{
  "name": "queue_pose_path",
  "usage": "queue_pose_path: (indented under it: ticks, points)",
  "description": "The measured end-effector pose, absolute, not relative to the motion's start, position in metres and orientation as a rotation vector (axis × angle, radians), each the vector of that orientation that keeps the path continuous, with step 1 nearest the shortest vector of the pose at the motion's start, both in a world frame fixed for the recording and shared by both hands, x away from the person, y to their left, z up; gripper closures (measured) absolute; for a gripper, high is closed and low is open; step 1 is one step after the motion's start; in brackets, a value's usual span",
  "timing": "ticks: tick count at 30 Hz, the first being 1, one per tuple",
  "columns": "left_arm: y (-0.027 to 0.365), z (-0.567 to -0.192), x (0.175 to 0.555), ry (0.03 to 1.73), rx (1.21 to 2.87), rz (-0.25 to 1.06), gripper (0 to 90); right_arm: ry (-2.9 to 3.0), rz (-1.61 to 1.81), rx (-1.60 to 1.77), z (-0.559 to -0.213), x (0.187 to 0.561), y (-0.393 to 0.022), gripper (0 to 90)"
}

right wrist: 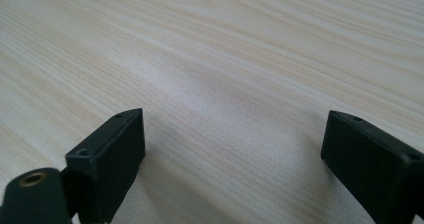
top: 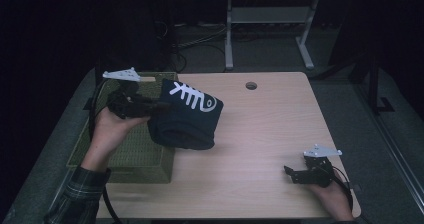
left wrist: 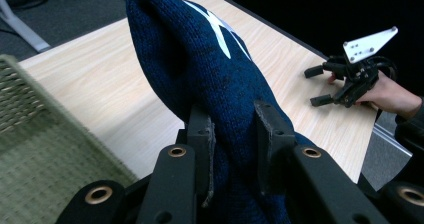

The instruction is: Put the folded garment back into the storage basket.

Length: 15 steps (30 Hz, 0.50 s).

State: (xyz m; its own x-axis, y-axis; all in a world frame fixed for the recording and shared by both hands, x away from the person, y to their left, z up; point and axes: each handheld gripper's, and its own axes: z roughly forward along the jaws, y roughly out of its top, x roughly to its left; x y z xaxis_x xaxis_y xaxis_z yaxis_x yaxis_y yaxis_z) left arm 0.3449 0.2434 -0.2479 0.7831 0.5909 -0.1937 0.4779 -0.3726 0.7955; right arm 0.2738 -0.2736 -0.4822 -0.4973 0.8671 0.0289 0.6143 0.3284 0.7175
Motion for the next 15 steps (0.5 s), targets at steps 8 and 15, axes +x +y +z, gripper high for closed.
queue_pose_path:
  ticks: [8,15]
  points:
    - [0.267,-0.230,0.342,0.823,2.001,0.199,72.4,2.235,0.968,1.321,-0.482,0.274,-0.274,10.2]
    - [0.283,-0.212,0.338,0.839,1.994,0.243,72.4,2.232,0.968,1.324,-0.482,0.274,-0.274,10.2]
